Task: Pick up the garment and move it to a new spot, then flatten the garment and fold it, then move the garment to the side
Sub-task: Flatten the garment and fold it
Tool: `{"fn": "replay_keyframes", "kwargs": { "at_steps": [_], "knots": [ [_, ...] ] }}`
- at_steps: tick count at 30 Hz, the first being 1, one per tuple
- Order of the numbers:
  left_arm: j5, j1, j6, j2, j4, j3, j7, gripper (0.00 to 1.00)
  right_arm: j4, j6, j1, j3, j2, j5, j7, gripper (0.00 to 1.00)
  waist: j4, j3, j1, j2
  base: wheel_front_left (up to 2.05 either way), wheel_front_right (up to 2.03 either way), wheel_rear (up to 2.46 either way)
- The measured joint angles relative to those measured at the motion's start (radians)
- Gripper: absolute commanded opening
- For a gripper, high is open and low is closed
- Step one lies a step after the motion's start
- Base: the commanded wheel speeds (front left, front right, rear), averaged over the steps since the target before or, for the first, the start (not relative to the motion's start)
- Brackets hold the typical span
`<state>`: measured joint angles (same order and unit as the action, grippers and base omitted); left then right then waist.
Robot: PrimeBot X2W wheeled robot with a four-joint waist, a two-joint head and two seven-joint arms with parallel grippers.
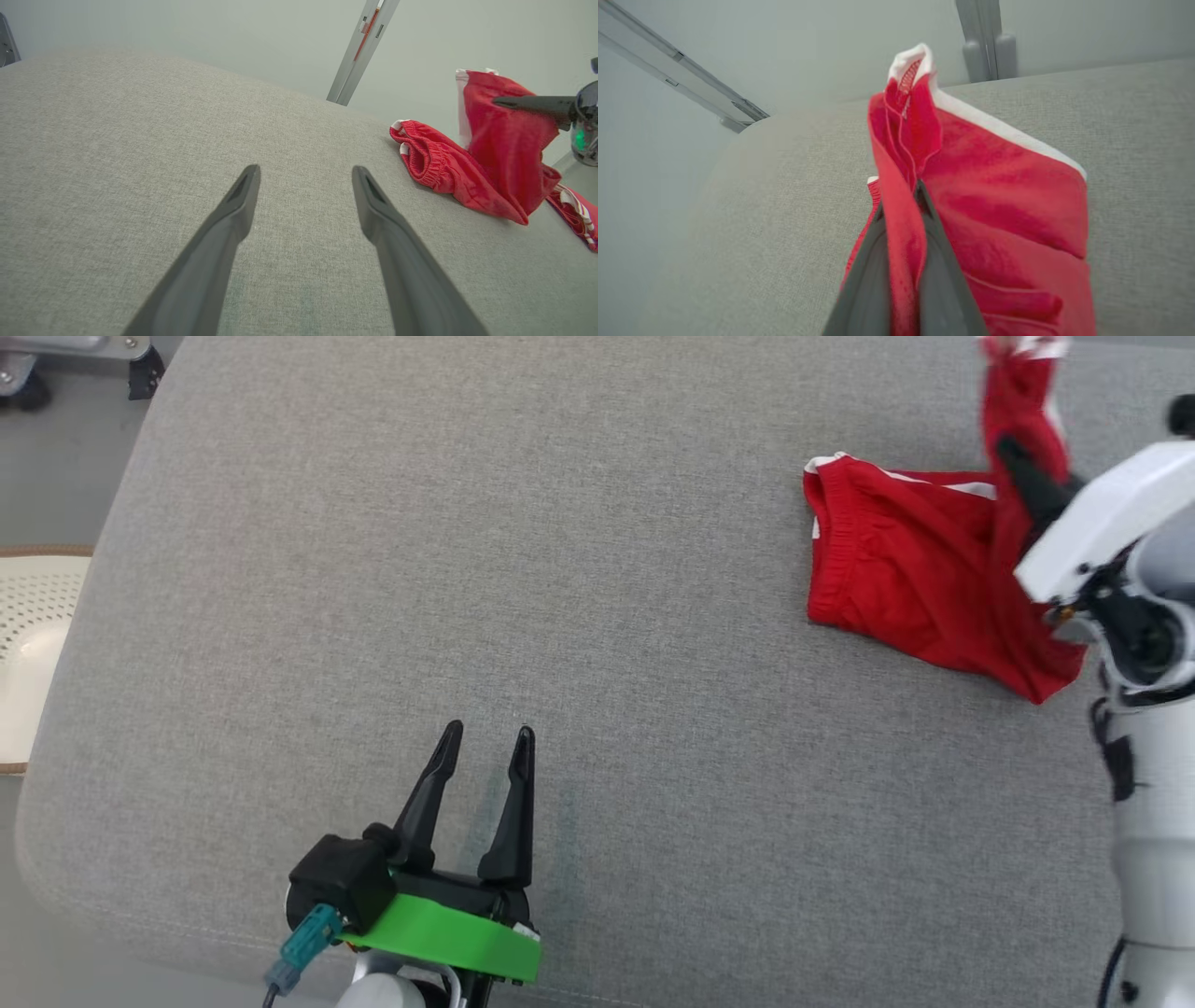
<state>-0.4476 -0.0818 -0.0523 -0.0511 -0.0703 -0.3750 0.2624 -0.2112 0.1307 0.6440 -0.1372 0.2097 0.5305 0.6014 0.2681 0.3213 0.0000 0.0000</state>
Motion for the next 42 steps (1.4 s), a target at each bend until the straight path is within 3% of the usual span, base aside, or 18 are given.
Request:
{"fn": "replay_keyframes", "kwargs": {
  "at_steps": [5,13,14,15,19,24,29,35,36,37,39,42],
  "knots": [
    [-0.019,-0.017,0.004,0.000,-0.017,-0.030,0.000,1.00,-0.116,0.000,0.001,0.067,-0.101,-0.119,-0.021,0.00,0.035,0.002,0.0000,0.0000,0.00,0.00,0.00],
    [-0.035,-0.019,0.017,0.000,-0.037,-0.032,0.000,1.00,-0.250,0.000,0.008,0.071,-0.145,-0.197,-0.141,0.00,0.067,-0.010,0.0000,0.0000,0.00,0.00,0.00],
    [-0.035,-0.014,0.017,0.000,-0.039,-0.030,0.000,1.00,-0.260,0.000,0.013,0.074,-0.148,-0.197,-0.159,0.42,0.066,-0.015,0.0000,0.0000,0.00,0.00,0.00],
    [-0.035,-0.008,0.017,0.000,-0.043,-0.030,0.000,1.00,-0.264,0.000,0.018,0.080,-0.150,-0.193,-0.180,1.00,0.063,-0.019,0.0000,0.0000,0.00,0.00,0.00],
    [-0.030,0.000,0.017,0.001,-0.051,-0.026,0.000,1.00,-0.256,0.000,0.018,0.112,-0.157,-0.130,-0.239,1.00,0.044,-0.034,0.0000,0.0000,0.00,0.00,0.00],
    [-0.012,0.009,0.016,0.001,-0.056,0.004,0.000,1.00,-0.138,0.000,-0.050,0.175,-0.149,-0.048,-0.316,1.00,0.013,-0.055,0.0000,0.0000,0.00,0.00,0.00],
    [0.014,0.041,0.008,0.001,-0.050,0.037,0.000,1.00,-0.041,0.000,-0.169,0.170,-0.001,-0.109,-0.427,1.00,-0.028,-0.080,0.0000,0.0000,0.00,0.00,0.00],
    [0.024,0.057,0.002,0.001,-0.032,0.058,0.000,1.00,-0.029,0.000,-0.239,0.117,0.097,-0.168,-0.510,0.98,-0.056,-0.101,0.0000,0.0001,0.00,0.00,0.00],
    [0.024,0.060,0.000,0.001,-0.031,0.059,0.000,1.00,-0.036,0.000,-0.241,0.118,0.103,-0.167,-0.516,0.81,-0.059,-0.101,0.0000,0.0000,0.00,0.00,0.00],
    [0.025,0.060,-0.001,0.001,-0.030,0.058,0.000,1.00,-0.042,0.000,-0.243,0.125,0.109,-0.169,-0.520,0.45,-0.059,-0.100,0.0000,0.0000,0.00,0.00,0.00],
    [0.027,0.060,-0.001,0.001,-0.028,0.055,0.000,1.00,-0.064,0.000,-0.241,0.140,0.120,-0.174,-0.525,0.00,-0.059,-0.094,0.0000,0.0000,0.00,0.00,0.00],
    [0.027,0.058,-0.006,0.001,-0.026,0.048,0.000,1.00,-0.119,0.000,-0.217,0.188,0.128,-0.174,-0.523,0.00,-0.049,-0.078,0.0000,0.0000,0.00,0.00,0.00]
  ]
}}
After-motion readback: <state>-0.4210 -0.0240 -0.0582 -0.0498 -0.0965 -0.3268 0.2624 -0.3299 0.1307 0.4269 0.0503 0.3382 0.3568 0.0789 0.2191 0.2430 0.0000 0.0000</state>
